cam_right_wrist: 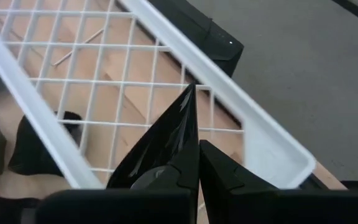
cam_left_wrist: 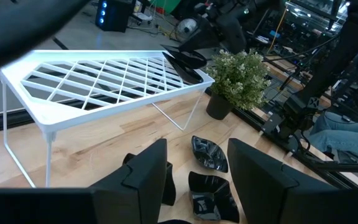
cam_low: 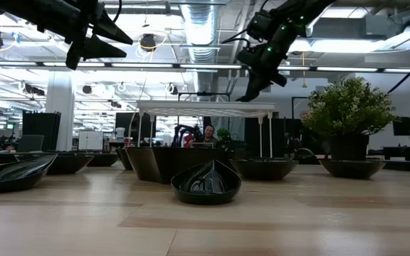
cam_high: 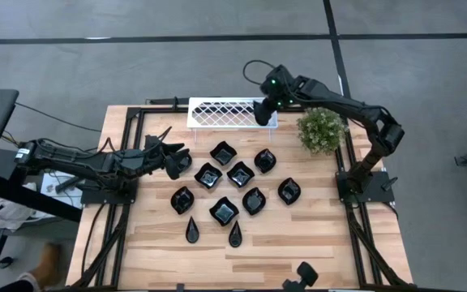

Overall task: Pick & Place Mini shaped plates
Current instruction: Stack the drop-shaped plate on top of the other drop-shaped plates on the shelf

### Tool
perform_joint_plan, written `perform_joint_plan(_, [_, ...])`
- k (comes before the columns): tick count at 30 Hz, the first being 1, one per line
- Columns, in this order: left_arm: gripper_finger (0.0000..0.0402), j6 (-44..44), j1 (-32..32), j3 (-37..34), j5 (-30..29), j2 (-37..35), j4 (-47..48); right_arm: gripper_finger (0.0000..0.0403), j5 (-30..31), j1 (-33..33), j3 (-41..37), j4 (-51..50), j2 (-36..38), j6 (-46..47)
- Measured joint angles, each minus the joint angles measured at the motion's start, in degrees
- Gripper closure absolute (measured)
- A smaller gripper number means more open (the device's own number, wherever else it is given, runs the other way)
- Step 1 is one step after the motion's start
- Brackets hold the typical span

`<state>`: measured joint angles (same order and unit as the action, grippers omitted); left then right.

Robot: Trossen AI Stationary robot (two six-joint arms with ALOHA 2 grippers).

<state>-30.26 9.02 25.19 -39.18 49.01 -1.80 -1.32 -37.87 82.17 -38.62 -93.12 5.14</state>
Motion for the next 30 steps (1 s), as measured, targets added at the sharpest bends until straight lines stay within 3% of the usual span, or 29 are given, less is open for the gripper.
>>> perform_joint_plan(30, [0.023, 0.0, 0.0, 0.02, 0.0, 0.0, 0.0, 0.0391, 1.31, 1.01, 0.0, 0.01, -0.02, -1.17])
